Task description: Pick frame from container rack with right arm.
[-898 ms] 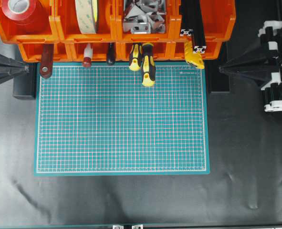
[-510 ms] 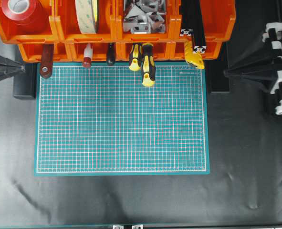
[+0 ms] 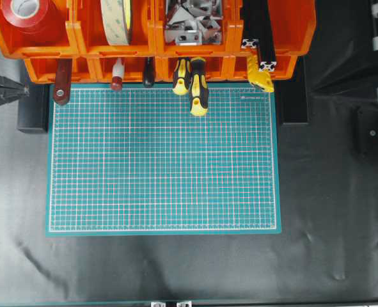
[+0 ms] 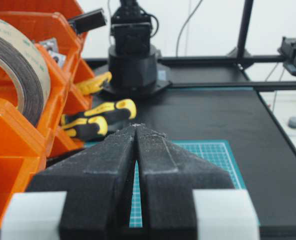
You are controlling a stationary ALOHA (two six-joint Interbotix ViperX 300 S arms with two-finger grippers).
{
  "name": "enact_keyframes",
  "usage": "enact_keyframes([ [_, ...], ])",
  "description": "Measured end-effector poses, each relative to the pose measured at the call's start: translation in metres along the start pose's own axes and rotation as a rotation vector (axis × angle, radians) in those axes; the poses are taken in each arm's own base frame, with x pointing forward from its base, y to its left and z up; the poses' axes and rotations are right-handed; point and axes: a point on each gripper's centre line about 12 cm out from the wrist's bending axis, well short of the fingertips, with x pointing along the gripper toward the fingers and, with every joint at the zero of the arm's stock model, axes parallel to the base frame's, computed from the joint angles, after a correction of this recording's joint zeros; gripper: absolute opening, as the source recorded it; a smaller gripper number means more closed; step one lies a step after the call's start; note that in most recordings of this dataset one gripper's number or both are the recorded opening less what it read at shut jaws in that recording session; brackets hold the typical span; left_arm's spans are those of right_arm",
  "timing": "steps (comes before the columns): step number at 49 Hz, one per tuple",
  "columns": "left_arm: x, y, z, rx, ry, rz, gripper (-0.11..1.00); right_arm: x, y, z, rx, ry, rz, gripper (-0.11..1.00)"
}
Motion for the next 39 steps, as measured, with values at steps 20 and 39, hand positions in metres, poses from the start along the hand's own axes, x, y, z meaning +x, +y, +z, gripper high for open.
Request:
enact_keyframes([
  [20,0.0,0.0,0.0,0.0,0.002,0.0,0.0,0.027,0.027,0.02,-0.361,0.27,-0.407,0.01],
  [39,0.0,0.0,0.0,0.0,0.002,0.0,0.0,0.048,0.059,0.01,-0.655,0.353,-0.853,0.13],
])
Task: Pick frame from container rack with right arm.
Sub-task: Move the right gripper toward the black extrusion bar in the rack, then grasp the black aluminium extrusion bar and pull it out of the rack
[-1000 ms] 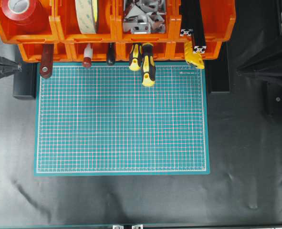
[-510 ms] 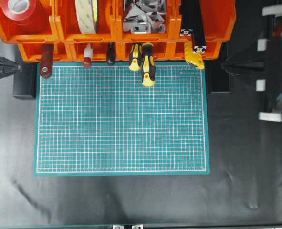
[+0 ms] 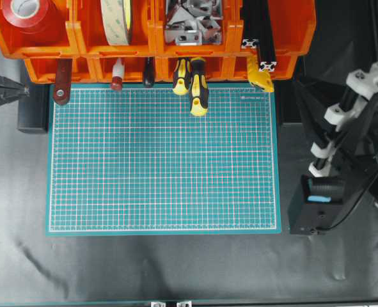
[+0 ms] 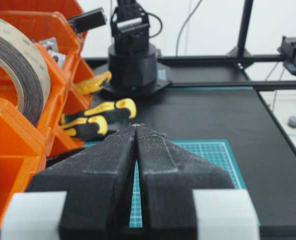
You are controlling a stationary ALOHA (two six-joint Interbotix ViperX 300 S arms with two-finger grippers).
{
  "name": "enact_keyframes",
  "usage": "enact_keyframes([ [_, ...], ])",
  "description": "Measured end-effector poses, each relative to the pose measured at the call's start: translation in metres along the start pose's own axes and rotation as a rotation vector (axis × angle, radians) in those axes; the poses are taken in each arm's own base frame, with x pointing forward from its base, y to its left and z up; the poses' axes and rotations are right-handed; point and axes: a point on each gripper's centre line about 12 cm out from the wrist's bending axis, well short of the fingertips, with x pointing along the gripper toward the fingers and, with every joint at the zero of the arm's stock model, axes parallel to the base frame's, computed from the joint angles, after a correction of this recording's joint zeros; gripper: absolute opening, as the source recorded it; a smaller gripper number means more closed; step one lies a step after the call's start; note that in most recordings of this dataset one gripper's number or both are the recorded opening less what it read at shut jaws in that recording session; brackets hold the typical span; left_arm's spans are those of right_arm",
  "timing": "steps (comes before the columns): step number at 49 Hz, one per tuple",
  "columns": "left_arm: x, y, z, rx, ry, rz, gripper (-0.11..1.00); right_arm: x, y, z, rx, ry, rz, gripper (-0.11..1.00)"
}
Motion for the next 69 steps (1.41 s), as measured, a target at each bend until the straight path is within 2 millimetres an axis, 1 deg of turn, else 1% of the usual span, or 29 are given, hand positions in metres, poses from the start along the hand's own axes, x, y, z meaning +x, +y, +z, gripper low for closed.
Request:
enact_keyframes([
  [4,0.0,0.0,0.0,0.002,0.0,0.0,0.0,0.001,0.001,0.0,-0.007,0.012,-0.008,0.29],
  [12,0.0,0.0,0.0,0.0,0.0,0.0,0.0,0.005,0.007,-0.002,-0.018,0.018,-0.015,0.72],
  [14,0.0,0.0,0.0,0.0,0.002,0.0,0.0,0.006,0.011,-0.002,-0.028,0.017,-0.016,0.8],
  [16,0.0,0.0,0.0,0.0,0.0,0.0,0.0,0.008,0.014,-0.001,-0.04,0.013,-0.016,0.84],
  [22,0.0,0.0,0.0,0.002,0.002,0.0,0.0,0.017,0.027,0.001,-0.079,0.014,-0.017,0.82],
  [29,0.0,0.0,0.0,0.0,0.002,0.0,0.0,0.033,0.034,0.008,-0.065,0.02,-0.018,0.82],
  [36,0.0,0.0,0.0,0.0,0.002,-0.002,0.0,0.048,0.037,0.014,-0.063,0.037,-0.045,0.81],
  [45,0.0,-0.001,0.0,0.0,0.001,-0.006,0.0,0.067,0.036,0.013,-0.064,0.093,-0.062,0.81],
  [51,0.0,-0.001,0.0,0.0,0.0,-0.005,0.0,0.069,0.036,0.013,-0.064,0.104,-0.066,0.8],
  [59,0.0,-0.001,0.0,0.0,0.001,-0.006,0.0,0.069,0.035,0.01,-0.064,0.136,-0.082,0.76],
  [64,0.0,-0.001,0.0,0.0,0.001,-0.006,0.0,0.069,0.034,0.009,-0.062,0.143,-0.085,0.69],
  [69,0.0,-0.001,-0.001,0.0,0.003,-0.006,0.0,0.069,0.035,0.009,-0.066,0.149,-0.088,0.58],
])
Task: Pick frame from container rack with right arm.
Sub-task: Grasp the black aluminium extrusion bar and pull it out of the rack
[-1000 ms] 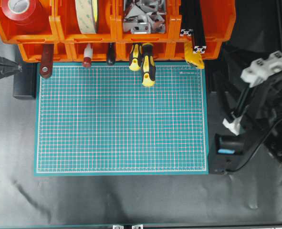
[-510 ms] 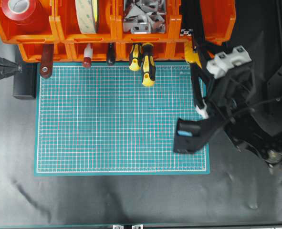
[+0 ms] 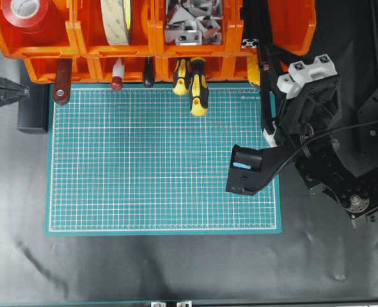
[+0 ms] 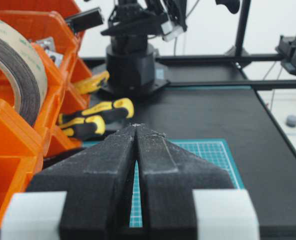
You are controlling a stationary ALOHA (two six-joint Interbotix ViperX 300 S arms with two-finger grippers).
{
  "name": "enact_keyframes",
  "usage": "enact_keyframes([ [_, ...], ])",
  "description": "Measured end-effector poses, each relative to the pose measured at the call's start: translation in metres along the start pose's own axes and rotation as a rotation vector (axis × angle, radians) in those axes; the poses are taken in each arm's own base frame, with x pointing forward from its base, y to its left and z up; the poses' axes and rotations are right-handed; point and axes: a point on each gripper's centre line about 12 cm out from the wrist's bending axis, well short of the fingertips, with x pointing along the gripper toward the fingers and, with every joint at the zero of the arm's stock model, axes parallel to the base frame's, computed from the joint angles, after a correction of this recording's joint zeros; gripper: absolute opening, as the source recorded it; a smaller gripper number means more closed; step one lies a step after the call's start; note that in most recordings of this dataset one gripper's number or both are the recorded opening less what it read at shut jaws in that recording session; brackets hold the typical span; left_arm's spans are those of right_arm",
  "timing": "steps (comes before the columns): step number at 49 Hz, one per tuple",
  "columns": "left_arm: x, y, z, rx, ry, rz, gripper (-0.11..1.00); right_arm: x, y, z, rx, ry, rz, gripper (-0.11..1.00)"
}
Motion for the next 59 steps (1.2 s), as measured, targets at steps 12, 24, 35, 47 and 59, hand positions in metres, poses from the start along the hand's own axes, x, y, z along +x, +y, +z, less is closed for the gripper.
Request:
enact_keyframes([
  [12,0.0,0.0,0.001,0.0,-0.002,0.0,0.0,0.0,0.001,0.002,-0.003,0.016,-0.007,0.25],
  [24,0.0,-0.001,0.001,-0.015,-0.002,-0.003,0.0,-0.011,-0.004,-0.001,0.002,0.079,-0.043,0.25],
  [35,0.0,-0.001,-0.001,-0.031,0.015,-0.004,0.0,-0.047,-0.024,0.002,0.026,0.056,-0.154,0.25],
  [47,-0.001,-0.001,-0.001,-0.032,0.018,-0.004,0.0,-0.094,-0.036,0.021,0.031,-0.04,-0.254,0.25],
  [59,-0.006,0.0,0.003,-0.032,0.0,-0.002,0.0,-0.145,-0.012,0.058,-0.051,-0.182,-0.224,0.25],
])
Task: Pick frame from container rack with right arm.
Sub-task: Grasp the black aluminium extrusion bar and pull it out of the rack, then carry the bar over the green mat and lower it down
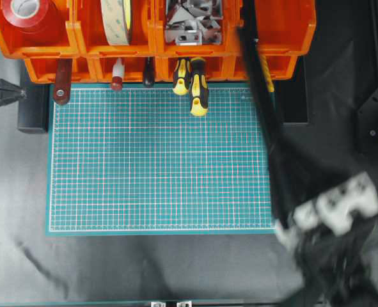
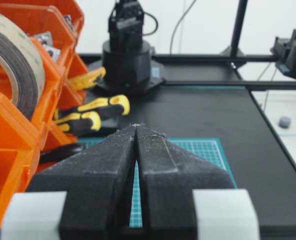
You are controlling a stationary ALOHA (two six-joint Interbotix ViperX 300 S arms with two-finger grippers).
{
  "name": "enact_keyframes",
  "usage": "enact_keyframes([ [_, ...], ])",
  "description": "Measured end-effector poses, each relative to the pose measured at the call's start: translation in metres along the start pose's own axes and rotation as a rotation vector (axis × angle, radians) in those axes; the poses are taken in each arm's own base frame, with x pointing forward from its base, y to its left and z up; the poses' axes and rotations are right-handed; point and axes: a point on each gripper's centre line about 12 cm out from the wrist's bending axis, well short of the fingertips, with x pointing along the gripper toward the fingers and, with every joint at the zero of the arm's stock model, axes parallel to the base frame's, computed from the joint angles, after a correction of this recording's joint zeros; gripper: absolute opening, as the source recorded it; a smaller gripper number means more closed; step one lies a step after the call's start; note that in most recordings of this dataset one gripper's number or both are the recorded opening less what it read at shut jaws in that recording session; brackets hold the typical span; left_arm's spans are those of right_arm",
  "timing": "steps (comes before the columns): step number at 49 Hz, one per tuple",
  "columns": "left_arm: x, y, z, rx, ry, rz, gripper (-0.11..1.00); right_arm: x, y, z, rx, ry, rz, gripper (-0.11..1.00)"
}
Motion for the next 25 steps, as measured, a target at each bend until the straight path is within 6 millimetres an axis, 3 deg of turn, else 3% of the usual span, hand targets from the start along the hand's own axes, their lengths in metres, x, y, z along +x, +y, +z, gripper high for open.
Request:
enact_keyframes([
  [7,-0.003,0.0,0.004,0.0,-0.009,-0.001,0.0,-0.02,0.022,0.02,-0.041,-0.058,0.066,0.25],
  [15,-0.005,0.0,0.007,0.0,-0.012,0.001,0.0,-0.035,0.056,0.029,-0.116,-0.114,0.189,0.25],
  [25,-0.005,0.0,0.006,-0.009,-0.008,0.001,0.0,-0.036,0.106,0.031,-0.203,-0.18,0.326,0.25],
])
